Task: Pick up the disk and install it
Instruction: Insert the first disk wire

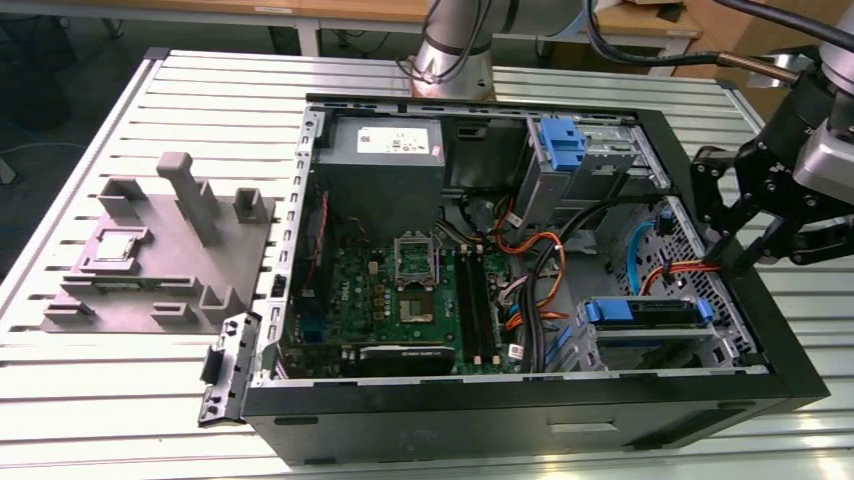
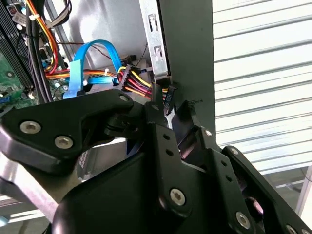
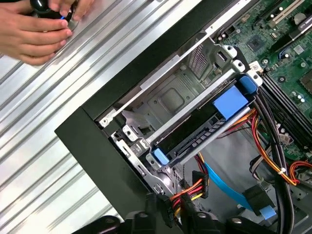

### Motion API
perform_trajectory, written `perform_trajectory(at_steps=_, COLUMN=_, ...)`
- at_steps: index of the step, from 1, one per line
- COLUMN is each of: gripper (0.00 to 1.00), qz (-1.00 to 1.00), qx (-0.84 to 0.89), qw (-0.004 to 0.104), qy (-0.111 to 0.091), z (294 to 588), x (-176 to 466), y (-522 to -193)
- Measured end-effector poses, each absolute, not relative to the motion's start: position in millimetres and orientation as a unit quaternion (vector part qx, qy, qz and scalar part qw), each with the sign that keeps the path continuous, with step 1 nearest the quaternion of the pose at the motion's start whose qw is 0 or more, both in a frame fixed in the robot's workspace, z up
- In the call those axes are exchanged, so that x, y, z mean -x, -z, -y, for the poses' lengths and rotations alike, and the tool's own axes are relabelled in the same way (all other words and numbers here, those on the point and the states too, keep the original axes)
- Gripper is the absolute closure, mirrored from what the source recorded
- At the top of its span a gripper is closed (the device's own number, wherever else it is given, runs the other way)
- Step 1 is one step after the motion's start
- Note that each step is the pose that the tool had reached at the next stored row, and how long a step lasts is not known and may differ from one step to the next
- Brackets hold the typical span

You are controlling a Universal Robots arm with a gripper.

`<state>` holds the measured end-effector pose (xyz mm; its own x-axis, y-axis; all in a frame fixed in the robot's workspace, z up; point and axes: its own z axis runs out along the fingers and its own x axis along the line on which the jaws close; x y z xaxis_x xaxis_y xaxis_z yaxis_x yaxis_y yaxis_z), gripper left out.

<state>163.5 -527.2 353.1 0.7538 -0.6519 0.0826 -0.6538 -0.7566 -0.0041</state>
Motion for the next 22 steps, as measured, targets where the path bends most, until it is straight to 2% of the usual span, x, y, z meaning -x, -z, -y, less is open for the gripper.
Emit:
perform_trajectory(at_steps=1, gripper=0.66, qz=0.349, qx=-0.936, qw=0.013, qy=-0.039, z=527.2, x=-163.5, y=-353.2)
perform_trajectory(at_steps=3, gripper=0.79, qz=0.348, qx=-0.936, qw=0.013, qy=-0.04, z=527.3, x=-163.6, y=-353.2)
perform_trajectory(at_steps=5, gripper=0.83, qz=0.348, qx=-0.937, qw=0.013, qy=-0.04, z=527.3, x=-163.6, y=-353.2)
perform_trajectory(at_steps=22, gripper=0.83, qz=0.38, qx=-0.924, qw=0.014, qy=-0.041, z=527.1, x=-149.8, y=-354.1)
